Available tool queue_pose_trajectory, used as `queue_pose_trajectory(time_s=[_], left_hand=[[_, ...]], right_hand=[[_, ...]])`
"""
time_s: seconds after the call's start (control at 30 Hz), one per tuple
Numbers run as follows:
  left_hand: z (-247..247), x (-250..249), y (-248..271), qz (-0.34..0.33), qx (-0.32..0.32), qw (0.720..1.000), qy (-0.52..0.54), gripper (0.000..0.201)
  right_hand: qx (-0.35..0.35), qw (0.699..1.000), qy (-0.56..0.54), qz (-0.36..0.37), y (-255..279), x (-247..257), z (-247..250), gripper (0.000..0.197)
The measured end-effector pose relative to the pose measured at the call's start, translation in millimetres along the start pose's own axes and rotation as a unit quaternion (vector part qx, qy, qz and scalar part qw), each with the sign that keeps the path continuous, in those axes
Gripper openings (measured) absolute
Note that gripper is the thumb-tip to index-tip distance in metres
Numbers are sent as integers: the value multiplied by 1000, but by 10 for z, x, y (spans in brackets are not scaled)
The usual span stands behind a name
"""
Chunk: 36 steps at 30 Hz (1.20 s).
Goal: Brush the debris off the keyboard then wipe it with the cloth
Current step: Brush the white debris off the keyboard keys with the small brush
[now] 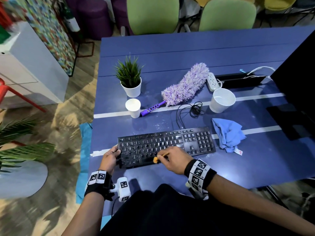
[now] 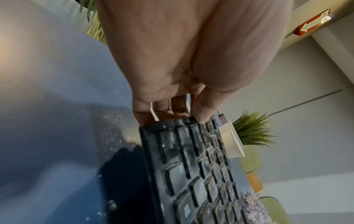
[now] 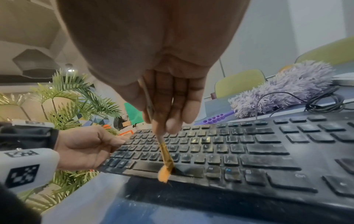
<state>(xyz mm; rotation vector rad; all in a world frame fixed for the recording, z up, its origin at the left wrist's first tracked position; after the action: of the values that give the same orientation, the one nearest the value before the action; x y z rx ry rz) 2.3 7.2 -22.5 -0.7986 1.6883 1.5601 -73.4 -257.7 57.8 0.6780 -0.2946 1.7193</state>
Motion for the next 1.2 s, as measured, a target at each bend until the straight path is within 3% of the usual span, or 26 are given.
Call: queue_pose_trajectory(time_s=[0.17,0.27,0.37,0.47,0.53,0.63,0.73,0.83,1.0,1.1,1.2], left_hand=[[-1,1,-31,-3,10,1000,-4,37],[-10,-28,-12,-8,13,1000,-9,38],[-8,-23,12,-13,14,1000,-10,38],[1,6,-11,-15,15,1000,-3,37],[-5,16,-23,-16,16,1000,0,37],[-32,-7,-9,-17,18,1000,5,38],[-32,-38,2,-18,15,1000,5,38],[-17,-41,-13,-17,15,1000,-4,38],[-30,-86,1,-17,16,1000,-18,38],[-32,-81,-10,-16,9,1000,-24,39],[-18,-75,-8,-15,4,999,-28,40]], right_hand=[[-9,998,-62,28,22,45,-33,33],[-15,998,-30,-49,148,-211,140,29],[-31,990,53,-126,324,-535,310,37],[-126,986,-39,-103,467,-605,303,33],[-122,983,-104,-87,506,-552,221,22],[-119,984,-34,-132,537,-652,188,34],[-164,962,20,-216,568,-819,328,30],[-200,966,-45,-160,530,-780,335,28],[-153,961,-82,-216,442,-793,365,27],[-214,948,-75,-225,453,-822,428,25],[-153,952,-94,-249,436,-839,456,29]])
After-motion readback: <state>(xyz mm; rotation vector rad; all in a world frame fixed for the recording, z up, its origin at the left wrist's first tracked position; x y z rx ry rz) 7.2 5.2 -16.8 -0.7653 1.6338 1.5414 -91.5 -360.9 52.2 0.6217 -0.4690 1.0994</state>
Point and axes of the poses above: each hand's wrist, its own y-axis away from the middle knuckle, its own z-axis out of the back of the hand, x = y × z, the point moved 1 cm from there along -y, towards the middle knuckle, and after that the axes turned 3 degrees about -y, right-handed, at the moved point
